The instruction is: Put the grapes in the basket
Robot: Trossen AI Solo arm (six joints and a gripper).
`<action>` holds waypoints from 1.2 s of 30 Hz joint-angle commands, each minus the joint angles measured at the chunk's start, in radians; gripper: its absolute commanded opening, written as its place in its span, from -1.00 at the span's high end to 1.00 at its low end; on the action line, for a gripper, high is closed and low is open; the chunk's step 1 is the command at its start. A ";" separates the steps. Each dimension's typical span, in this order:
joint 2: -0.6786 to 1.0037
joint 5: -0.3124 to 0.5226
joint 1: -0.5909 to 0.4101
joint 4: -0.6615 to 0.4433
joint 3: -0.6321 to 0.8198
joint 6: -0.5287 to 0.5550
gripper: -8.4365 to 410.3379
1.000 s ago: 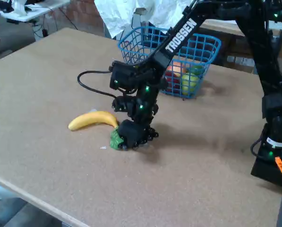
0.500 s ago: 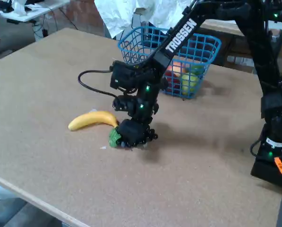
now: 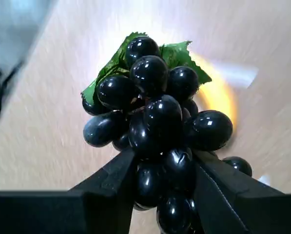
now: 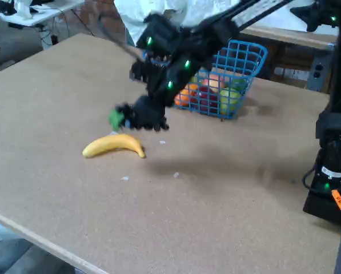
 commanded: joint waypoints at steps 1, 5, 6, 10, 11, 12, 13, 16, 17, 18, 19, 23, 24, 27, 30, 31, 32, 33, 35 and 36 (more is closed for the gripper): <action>-0.178 0.244 0.000 0.035 0.001 -0.063 0.96; -0.249 0.475 -0.002 0.072 0.001 -0.140 0.96; -0.263 0.525 -0.006 0.084 0.001 -0.156 0.96; -0.312 0.579 -0.052 0.117 0.001 -0.171 0.96; -0.322 0.579 -0.071 0.118 0.001 -0.169 0.96; -0.329 0.581 -0.091 0.117 0.001 -0.168 0.96; -0.335 0.581 -0.114 0.117 0.001 -0.168 0.96; -0.348 0.582 -0.183 0.117 0.001 -0.168 0.96; -0.348 0.582 -0.208 0.117 0.001 -0.169 0.96; -0.348 0.583 -0.233 0.118 0.001 -0.169 0.96; -0.348 0.582 -0.257 0.118 0.001 -0.168 0.96; -0.346 0.581 -0.354 0.120 0.001 -0.167 0.96; -0.346 0.580 -0.379 0.121 0.001 -0.168 0.96; -0.346 0.578 -0.452 0.121 0.001 -0.164 0.96; -0.336 0.559 -0.523 0.122 0.000 -0.165 0.96; -0.331 0.544 -0.547 0.124 0.000 -0.162 0.96; -0.328 0.524 -0.571 0.123 0.000 -0.154 0.96; -0.318 0.500 -0.596 0.124 0.000 -0.142 0.96; -0.293 0.451 -0.637 0.127 0.000 -0.125 0.96; -0.277 0.439 -0.657 0.127 0.000 -0.117 0.96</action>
